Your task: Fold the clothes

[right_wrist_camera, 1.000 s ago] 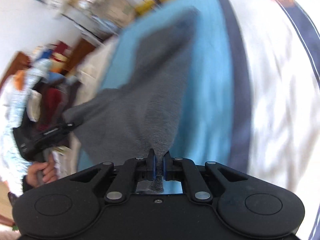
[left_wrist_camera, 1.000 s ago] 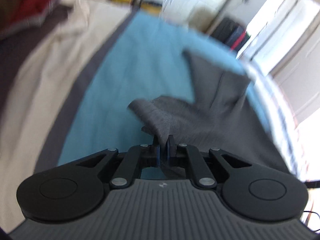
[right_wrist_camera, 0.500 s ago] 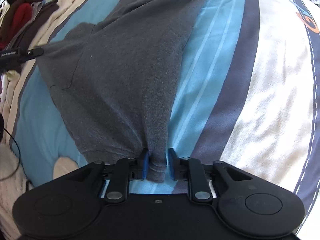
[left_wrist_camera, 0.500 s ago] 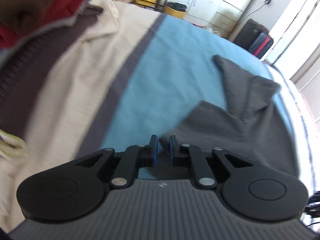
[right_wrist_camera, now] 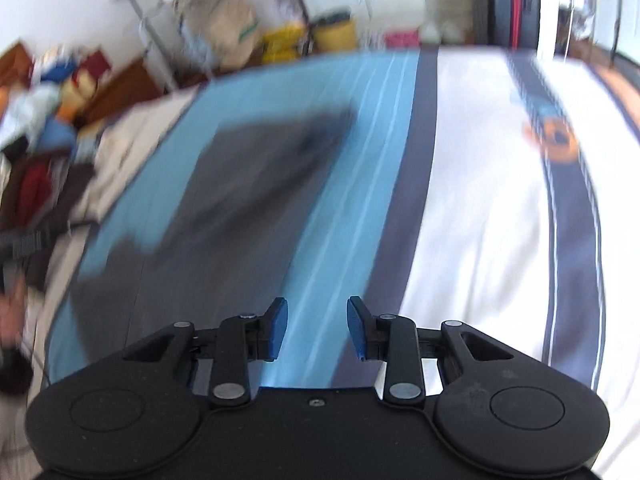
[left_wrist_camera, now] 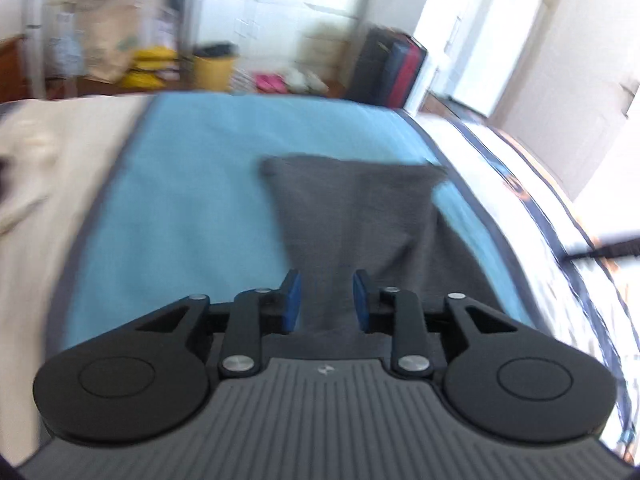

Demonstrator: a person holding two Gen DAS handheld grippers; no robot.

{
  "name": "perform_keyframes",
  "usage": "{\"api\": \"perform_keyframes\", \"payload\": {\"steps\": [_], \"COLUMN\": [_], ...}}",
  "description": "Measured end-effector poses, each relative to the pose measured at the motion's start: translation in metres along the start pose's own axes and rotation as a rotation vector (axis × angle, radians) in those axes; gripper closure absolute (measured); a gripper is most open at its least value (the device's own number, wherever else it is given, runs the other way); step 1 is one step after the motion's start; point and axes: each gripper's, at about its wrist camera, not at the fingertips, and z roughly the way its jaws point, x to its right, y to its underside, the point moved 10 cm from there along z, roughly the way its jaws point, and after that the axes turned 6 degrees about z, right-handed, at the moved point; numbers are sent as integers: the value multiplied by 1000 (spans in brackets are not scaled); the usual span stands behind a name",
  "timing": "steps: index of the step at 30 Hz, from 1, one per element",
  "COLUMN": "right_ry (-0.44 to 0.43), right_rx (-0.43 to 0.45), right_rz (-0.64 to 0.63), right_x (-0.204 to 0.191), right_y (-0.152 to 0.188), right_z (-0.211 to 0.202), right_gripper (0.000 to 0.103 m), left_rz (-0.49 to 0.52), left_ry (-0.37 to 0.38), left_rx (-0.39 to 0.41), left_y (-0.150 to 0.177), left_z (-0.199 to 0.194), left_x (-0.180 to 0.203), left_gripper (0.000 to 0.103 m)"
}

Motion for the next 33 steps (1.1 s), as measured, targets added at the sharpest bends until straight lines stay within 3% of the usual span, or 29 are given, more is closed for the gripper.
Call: {"api": "perform_keyframes", "payload": {"steps": [5,6,8,10,14,18,19,21,22,23,28,33], "right_ry": [-33,-20,23,37,14,-1,-5,-7,-7,-4,7,13], "right_rx": [40,36,44,63,59,49,47,44,43,39,8,-10], "right_rz": [4,-7,-51,-48,70,99,106,117,123,122,48,-6], "right_x": [-7,-7,-3,7,37,50,51,53,54,53,43,38], "right_y": [-68,-75,-83,-82,-72,-69,-70,-72,-73,-77,-83,-74], "right_z": [37,44,51,53,70,85,88,93,95,99,113,110], "right_gripper": [63,63,63,63,63,63,63,63,63,63,63,63], "left_rz": [15,44,207,310,180,141,132,113,114,116,307,271], "left_ry": [101,80,-7,-63,17,149,182,245,242,235,30,-67], "left_rx": [-101,-129,-170,-166,-187,-159,-151,-144,-135,-124,45,182], "left_y": [-34,-41,-53,-65,-81,-87,-89,-90,-89,-88,-104,-136], "left_z": [76,91,123,147,193,202,202,203,202,201,175,136], "left_x": [31,35,50,58,42,48,52,59,60,61,58,31], "left_gripper": [75,75,76,75,73,62,63,94,101,101,101,101]}}
